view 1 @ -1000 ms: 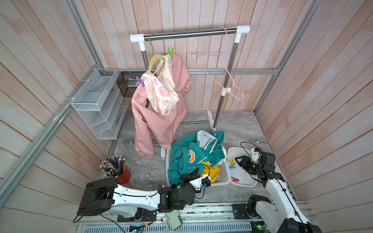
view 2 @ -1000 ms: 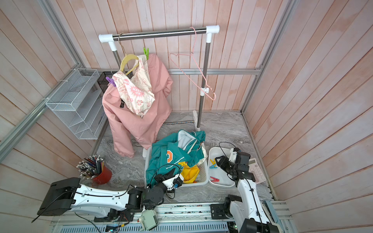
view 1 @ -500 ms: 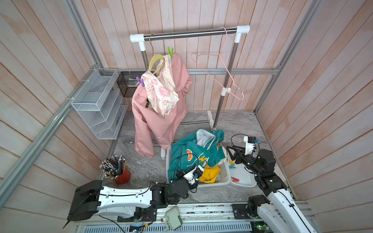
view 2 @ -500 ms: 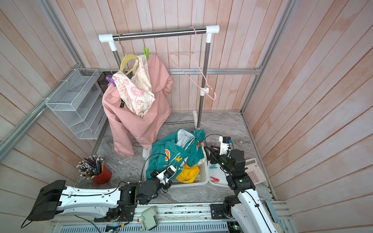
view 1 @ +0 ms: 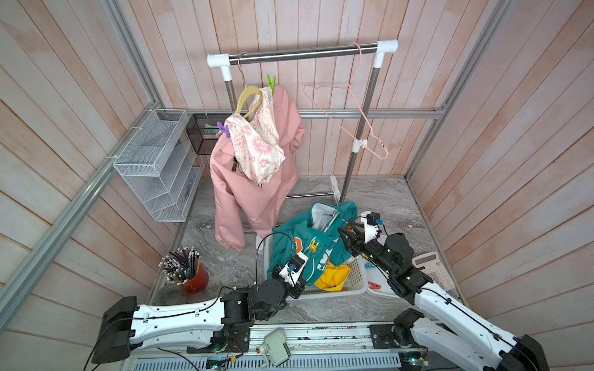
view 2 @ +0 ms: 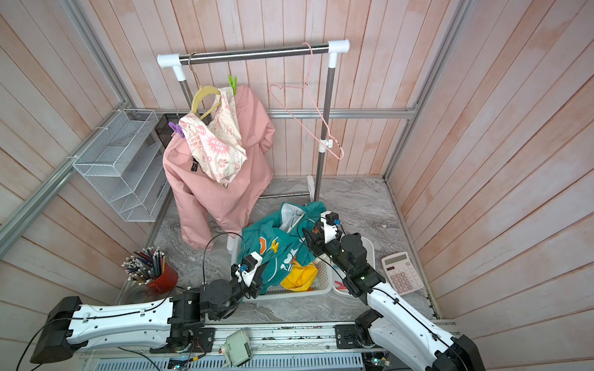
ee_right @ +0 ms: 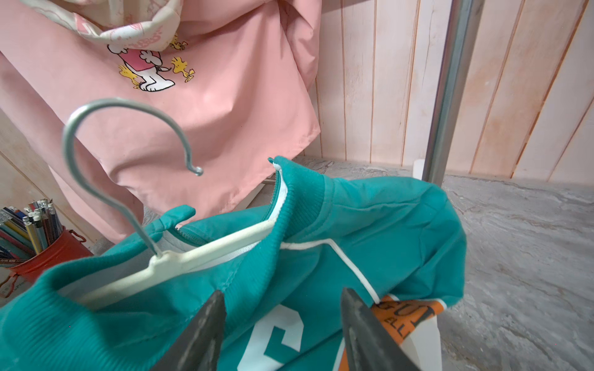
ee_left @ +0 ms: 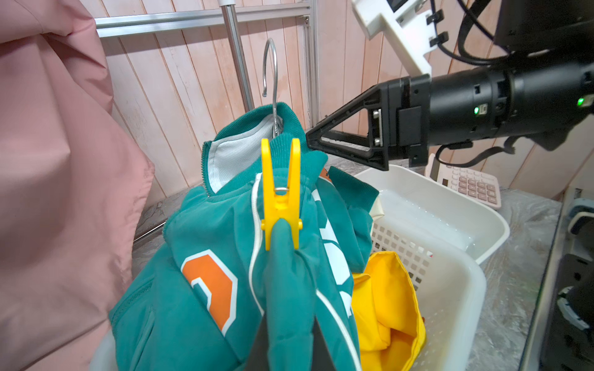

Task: Remove the clothespins securing jackets to the hanger
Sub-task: Remove the clothespin from the hanger.

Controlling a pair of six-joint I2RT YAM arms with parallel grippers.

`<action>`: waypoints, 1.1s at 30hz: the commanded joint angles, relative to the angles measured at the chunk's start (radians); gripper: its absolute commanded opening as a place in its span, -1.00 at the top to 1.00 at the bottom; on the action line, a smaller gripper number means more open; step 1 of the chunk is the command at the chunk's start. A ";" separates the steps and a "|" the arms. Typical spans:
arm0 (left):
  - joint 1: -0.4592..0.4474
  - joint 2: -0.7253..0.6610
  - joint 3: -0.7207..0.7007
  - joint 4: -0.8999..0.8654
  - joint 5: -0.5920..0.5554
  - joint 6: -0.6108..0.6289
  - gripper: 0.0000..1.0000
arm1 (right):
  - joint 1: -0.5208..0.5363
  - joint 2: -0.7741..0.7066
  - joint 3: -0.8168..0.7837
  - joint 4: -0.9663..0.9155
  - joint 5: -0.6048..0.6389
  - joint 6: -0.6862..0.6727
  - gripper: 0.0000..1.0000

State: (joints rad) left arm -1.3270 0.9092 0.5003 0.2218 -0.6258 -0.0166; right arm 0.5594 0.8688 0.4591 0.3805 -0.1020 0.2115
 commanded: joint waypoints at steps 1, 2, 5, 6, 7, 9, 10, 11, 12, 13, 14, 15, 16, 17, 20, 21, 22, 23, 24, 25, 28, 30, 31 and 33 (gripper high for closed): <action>0.027 -0.046 -0.024 0.005 0.059 -0.092 1.00 | 0.011 0.027 0.020 0.120 -0.012 -0.042 -0.20; 0.036 -0.057 -0.029 0.008 0.074 -0.105 1.00 | 0.011 0.037 0.024 0.134 -0.021 -0.047 -0.20; 0.057 -0.081 -0.039 0.010 0.111 -0.134 1.00 | 0.012 0.069 0.041 0.169 -0.055 -0.060 -0.20; 0.061 -0.087 -0.040 0.010 0.118 -0.138 1.00 | 0.013 0.080 0.049 0.176 -0.068 -0.066 -0.20; 0.063 -0.088 -0.040 0.008 0.124 -0.142 1.00 | 0.013 0.087 0.055 0.185 -0.073 -0.067 -0.20; 0.066 -0.091 -0.040 0.000 0.131 -0.150 1.00 | 0.014 0.099 0.061 0.208 -0.091 -0.072 -0.21; 0.066 -0.090 -0.039 -0.004 0.132 -0.154 1.00 | 0.014 0.101 0.063 0.220 -0.098 -0.072 -0.20; 0.068 -0.088 -0.037 -0.009 0.132 -0.158 1.00 | 0.016 0.101 0.065 0.230 -0.108 -0.072 -0.20; 0.069 -0.087 -0.036 -0.010 0.133 -0.159 1.00 | 0.021 0.101 0.068 0.237 -0.113 -0.074 -0.20; 0.068 -0.084 -0.036 -0.014 0.132 -0.161 1.00 | 0.025 0.101 0.073 0.238 -0.113 -0.078 -0.20; 0.068 -0.081 -0.034 -0.012 0.133 -0.161 1.00 | 0.031 0.104 0.080 0.231 -0.112 -0.082 -0.20; 0.068 -0.079 -0.034 -0.009 0.135 -0.162 1.00 | 0.036 0.110 0.091 0.220 -0.115 -0.090 -0.20; 0.068 -0.077 -0.032 -0.006 0.136 -0.161 1.00 | 0.040 0.116 0.097 0.215 -0.116 -0.097 -0.20; 0.068 -0.075 -0.031 -0.006 0.138 -0.161 1.00 | 0.044 0.124 0.104 0.211 -0.118 -0.103 -0.20; 0.068 -0.065 -0.027 -0.006 0.137 -0.159 1.00 | 0.050 0.148 0.125 0.218 -0.133 -0.103 -0.20; 0.069 -0.063 -0.026 -0.005 0.136 -0.158 1.00 | 0.051 0.159 0.131 0.219 -0.140 -0.101 -0.19; 0.069 -0.063 -0.027 -0.001 0.138 -0.157 1.00 | 0.052 0.171 0.138 0.220 -0.152 -0.098 -0.18; 0.069 -0.063 -0.026 0.002 0.138 -0.157 1.00 | 0.054 0.184 0.142 0.223 -0.164 -0.095 -0.18; 0.069 -0.063 -0.026 0.004 0.138 -0.154 1.00 | 0.056 0.193 0.145 0.225 -0.171 -0.092 -0.16; 0.069 -0.064 -0.026 0.004 0.136 -0.154 1.00 | 0.057 0.203 0.148 0.225 -0.180 -0.092 -0.15; 0.069 -0.064 -0.025 0.008 0.135 -0.154 1.00 | 0.062 0.227 0.154 0.217 -0.192 -0.091 -0.14; 0.069 -0.067 -0.025 0.013 0.135 -0.151 1.00 | 0.061 0.233 0.157 0.216 -0.201 -0.092 -0.13; 0.069 -0.067 -0.025 0.014 0.135 -0.148 1.00 | 0.062 0.236 0.158 0.217 -0.208 -0.091 -0.12; 0.071 -0.067 -0.024 0.013 0.130 -0.148 1.00 | 0.062 0.236 0.162 0.210 -0.217 -0.087 -0.11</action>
State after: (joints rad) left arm -1.2587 0.8482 0.4706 0.2005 -0.5014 -0.1654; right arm 0.6147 1.1034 0.5842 0.5797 -0.2825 0.1268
